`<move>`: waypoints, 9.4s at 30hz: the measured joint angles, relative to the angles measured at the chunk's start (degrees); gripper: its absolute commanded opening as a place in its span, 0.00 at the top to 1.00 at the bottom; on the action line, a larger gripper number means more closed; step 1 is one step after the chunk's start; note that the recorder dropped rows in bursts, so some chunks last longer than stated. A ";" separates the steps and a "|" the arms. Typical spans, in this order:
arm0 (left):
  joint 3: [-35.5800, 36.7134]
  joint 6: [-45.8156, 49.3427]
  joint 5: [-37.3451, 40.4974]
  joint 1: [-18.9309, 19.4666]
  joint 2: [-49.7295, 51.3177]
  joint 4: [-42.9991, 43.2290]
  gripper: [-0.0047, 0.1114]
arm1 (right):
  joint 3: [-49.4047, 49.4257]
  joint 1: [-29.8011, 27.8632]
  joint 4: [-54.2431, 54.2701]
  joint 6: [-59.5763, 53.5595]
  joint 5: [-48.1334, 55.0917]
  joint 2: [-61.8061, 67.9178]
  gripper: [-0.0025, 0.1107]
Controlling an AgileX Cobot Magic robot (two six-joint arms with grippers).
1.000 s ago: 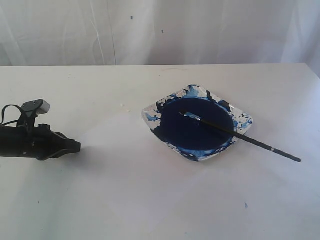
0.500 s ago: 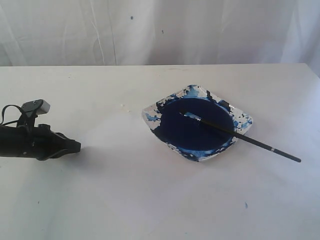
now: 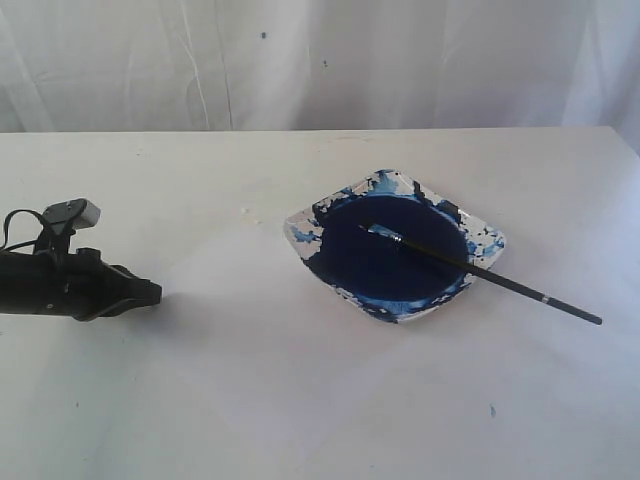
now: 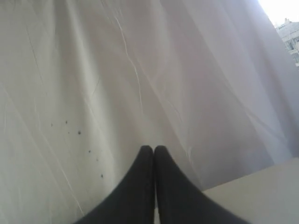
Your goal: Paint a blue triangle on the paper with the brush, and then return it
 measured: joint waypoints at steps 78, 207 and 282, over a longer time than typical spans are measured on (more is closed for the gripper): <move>0.00 0.00 0.00 0.00 -0.12 0.00 0.96 | -26.01 0.09 -13.11 48.77 -28.54 100.76 0.07; 0.00 0.00 0.00 0.00 -0.12 0.00 0.96 | -26.14 0.09 12.55 44.08 -37.08 100.76 0.93; 0.00 0.00 0.00 0.00 -0.12 0.00 0.96 | -50.54 0.09 9.26 -4.71 -32.37 100.80 0.93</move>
